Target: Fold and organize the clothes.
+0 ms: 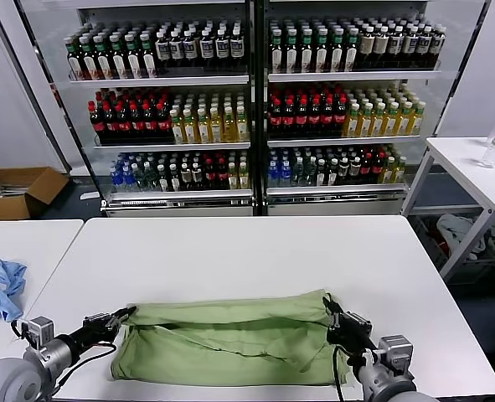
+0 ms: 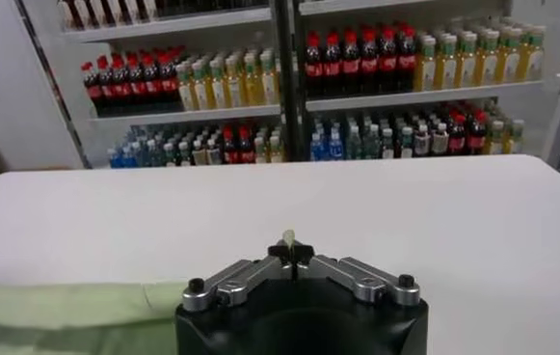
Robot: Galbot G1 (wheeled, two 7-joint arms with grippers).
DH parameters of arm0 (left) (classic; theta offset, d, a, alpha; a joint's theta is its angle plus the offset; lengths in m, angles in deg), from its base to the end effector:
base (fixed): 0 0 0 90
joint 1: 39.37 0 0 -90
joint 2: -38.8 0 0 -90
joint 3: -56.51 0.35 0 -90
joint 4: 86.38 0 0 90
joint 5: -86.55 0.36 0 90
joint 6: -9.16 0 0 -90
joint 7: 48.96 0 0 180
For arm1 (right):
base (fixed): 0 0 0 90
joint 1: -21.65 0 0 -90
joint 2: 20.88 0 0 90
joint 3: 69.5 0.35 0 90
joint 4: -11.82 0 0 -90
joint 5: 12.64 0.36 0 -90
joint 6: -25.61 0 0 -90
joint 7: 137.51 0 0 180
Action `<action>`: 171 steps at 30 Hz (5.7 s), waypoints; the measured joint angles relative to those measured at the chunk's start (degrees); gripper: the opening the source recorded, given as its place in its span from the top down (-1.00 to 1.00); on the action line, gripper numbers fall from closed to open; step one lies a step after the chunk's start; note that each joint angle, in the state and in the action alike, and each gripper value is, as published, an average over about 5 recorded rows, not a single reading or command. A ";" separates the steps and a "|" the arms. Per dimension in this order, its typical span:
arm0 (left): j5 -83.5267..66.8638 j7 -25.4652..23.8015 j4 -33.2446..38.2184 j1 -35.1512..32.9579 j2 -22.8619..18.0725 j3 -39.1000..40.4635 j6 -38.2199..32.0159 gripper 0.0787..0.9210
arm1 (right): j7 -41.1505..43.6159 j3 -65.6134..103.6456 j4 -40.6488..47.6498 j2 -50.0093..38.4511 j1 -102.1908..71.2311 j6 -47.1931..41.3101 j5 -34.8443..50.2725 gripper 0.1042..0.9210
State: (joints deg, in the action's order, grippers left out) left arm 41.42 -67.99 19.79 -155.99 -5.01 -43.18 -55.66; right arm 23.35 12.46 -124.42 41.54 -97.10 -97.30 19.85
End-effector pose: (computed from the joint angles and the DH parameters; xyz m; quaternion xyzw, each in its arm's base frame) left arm 0.2460 0.2205 -0.2697 -0.1995 -0.9361 0.0276 0.2884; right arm 0.1700 -0.0108 -0.2027 0.0938 -0.9724 -0.0226 0.2124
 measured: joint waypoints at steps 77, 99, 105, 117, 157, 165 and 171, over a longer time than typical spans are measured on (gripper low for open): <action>7.09 39.66 15.84 -5.21 -12.33 3.19 6.64 0.98 | 3.39 1.54 0.34 1.29 -6.21 5.61 -16.73 -0.76; -4.13 34.94 25.02 -5.69 -11.24 -5.48 7.70 0.98 | 3.02 2.28 0.53 0.68 -5.86 7.18 -17.85 -0.76; -5.79 33.73 25.35 -2.43 -13.54 3.04 7.71 0.98 | 3.00 2.36 0.79 1.29 -6.02 7.19 -18.28 -0.76; -1.19 31.56 20.37 4.62 -19.18 15.41 7.80 0.76 | 2.97 1.97 1.20 1.35 -6.10 7.18 -18.87 -0.76; 8.52 25.24 7.63 -1.87 -19.65 -0.08 4.77 -0.68 | 2.88 -1.72 2.59 1.04 -3.79 6.30 -19.43 -0.76; 6.74 24.36 7.38 -2.16 -19.96 0.54 5.02 -0.16 | 2.84 -2.11 2.86 1.25 -3.43 6.26 -19.52 -0.76; 6.29 24.18 7.46 -2.17 -20.62 1.62 5.06 0.25 | 2.78 -2.01 2.89 1.33 -3.43 6.26 -19.52 -0.76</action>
State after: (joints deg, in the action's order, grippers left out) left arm 47.71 -43.81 27.25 -158.16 -25.63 -41.56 -50.60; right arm 26.13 10.45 -121.53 42.87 -100.53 -91.04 0.33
